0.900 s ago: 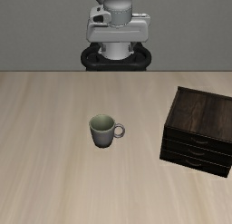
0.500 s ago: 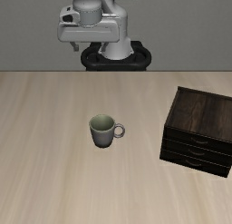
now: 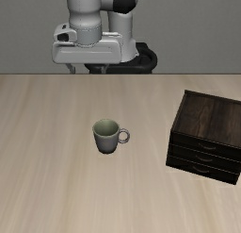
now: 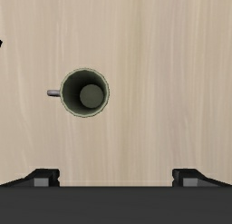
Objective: Pick up the green mug on the table and place it on the wooden cabinet
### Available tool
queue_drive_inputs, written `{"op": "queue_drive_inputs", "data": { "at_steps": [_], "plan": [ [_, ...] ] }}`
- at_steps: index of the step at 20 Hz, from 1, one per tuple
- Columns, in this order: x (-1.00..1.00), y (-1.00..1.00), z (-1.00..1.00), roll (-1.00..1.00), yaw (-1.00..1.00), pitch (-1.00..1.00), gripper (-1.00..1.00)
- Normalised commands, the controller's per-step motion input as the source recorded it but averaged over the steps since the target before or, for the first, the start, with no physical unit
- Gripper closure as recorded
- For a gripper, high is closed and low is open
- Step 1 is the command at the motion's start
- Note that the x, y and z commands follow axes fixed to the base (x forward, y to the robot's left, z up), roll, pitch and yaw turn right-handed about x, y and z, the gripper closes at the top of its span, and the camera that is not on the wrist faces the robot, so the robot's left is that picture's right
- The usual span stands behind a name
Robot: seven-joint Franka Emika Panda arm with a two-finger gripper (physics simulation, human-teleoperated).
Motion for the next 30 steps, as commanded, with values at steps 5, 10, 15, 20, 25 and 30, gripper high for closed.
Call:
{"op": "queue_drive_inputs", "data": {
  "at_steps": [5, 10, 15, 20, 25, 30],
  "plan": [
    [1.0, 0.0, 0.0, 0.0, 0.0, 0.0, -1.0],
    [0.0, 0.2, 0.0, 0.0, 0.0, 0.0, -1.0],
    [0.0, 0.0, -1.0, 0.0, 0.0, 0.0, -1.0],
    [0.0, 0.0, -1.0, 0.0, 0.0, 0.0, -1.0],
    [0.0, 0.0, -1.0, 0.0, 0.0, 0.0, -1.0],
    [0.0, 0.0, -0.8, 0.0, 0.0, 0.0, 1.0]
  ]
}}
